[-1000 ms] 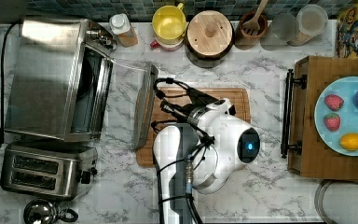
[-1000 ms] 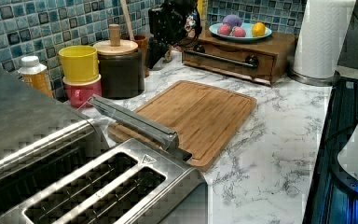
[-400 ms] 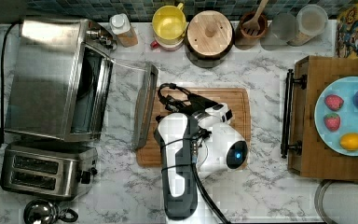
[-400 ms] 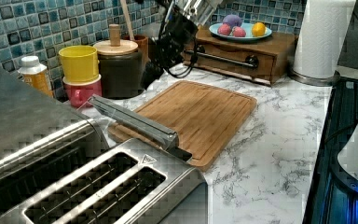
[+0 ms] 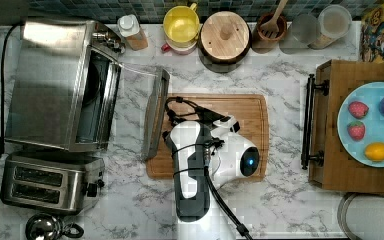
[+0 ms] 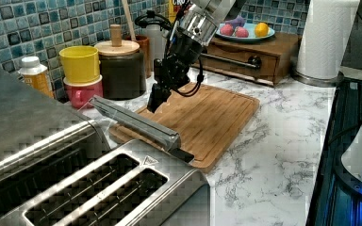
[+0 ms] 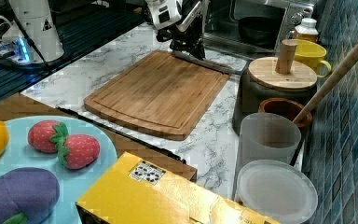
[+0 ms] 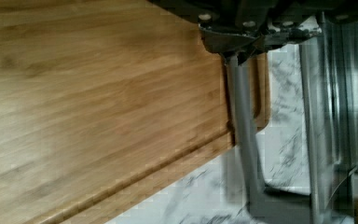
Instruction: Close the oven.
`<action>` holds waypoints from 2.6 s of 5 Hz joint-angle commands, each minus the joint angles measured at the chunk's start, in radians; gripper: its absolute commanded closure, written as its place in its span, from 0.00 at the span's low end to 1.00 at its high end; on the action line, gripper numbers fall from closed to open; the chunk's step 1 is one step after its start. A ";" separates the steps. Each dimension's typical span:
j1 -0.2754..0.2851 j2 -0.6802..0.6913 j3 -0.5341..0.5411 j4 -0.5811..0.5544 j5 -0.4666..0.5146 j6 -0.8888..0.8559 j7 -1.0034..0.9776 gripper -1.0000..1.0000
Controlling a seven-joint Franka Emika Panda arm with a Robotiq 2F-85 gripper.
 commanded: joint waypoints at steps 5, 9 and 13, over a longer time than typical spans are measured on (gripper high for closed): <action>0.031 0.126 0.058 0.209 0.161 -0.034 -0.044 1.00; 0.099 -0.048 0.159 0.187 0.152 -0.036 0.018 1.00; 0.194 -0.079 0.262 0.263 -0.317 0.128 0.485 1.00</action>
